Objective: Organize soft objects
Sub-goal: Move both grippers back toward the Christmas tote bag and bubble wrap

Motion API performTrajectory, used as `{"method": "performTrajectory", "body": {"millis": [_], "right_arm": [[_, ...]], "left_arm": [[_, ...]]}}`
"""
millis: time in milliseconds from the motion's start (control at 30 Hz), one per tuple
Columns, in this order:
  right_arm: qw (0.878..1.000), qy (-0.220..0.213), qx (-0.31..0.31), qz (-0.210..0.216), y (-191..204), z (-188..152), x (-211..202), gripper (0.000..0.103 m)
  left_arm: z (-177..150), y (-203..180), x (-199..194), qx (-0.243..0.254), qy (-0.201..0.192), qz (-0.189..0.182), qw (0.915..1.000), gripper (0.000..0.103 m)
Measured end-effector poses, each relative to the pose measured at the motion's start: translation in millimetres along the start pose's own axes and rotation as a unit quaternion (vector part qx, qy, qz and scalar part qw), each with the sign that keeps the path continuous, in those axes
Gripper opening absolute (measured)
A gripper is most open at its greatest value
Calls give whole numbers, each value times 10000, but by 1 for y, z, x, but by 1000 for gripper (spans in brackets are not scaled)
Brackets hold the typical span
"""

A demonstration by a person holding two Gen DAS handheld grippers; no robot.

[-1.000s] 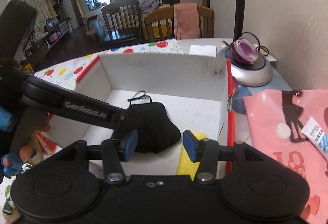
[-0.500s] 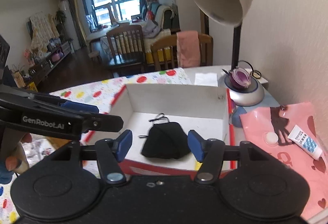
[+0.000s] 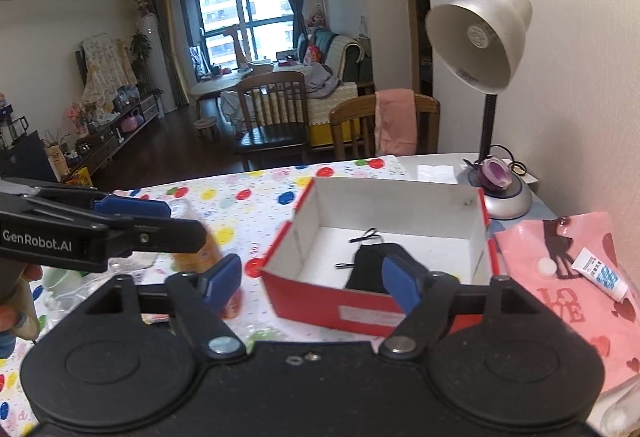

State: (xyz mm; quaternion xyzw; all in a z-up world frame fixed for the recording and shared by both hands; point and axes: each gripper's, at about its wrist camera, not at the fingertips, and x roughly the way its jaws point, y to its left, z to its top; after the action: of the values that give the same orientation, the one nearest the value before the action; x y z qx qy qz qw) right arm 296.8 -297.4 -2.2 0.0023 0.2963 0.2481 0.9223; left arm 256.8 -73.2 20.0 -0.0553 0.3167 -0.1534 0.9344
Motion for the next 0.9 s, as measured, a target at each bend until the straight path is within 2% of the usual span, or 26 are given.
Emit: {"method": "performTrajectory", "body": {"millis": [333, 433, 500, 567, 733, 900], "right_arm": [[9997, -85, -108, 204, 47, -16, -18, 91], [9996, -81, -191, 213, 59, -24, -20, 97], [9995, -66, -230, 224, 65, -30, -19, 100], [9994, -34, -235, 243, 71, -37, -17, 103], [9992, 97, -270, 292, 76, -54, -7, 103], [9987, 256, -323, 309, 81, -82, 7, 103]], "left_arm": [[-38, 35, -56, -2, -264, 450, 9986, 70], [-51, 41, -68, -7, -456, 587, 9972, 73], [-59, 43, -75, 15, -624, 666, 9958, 83], [-67, 45, -81, 24, -744, 692, 9948, 86], [-86, 48, -79, -42, -645, 817, 9946, 86], [-109, 55, -65, -263, -347, 801, 9958, 86]]}}
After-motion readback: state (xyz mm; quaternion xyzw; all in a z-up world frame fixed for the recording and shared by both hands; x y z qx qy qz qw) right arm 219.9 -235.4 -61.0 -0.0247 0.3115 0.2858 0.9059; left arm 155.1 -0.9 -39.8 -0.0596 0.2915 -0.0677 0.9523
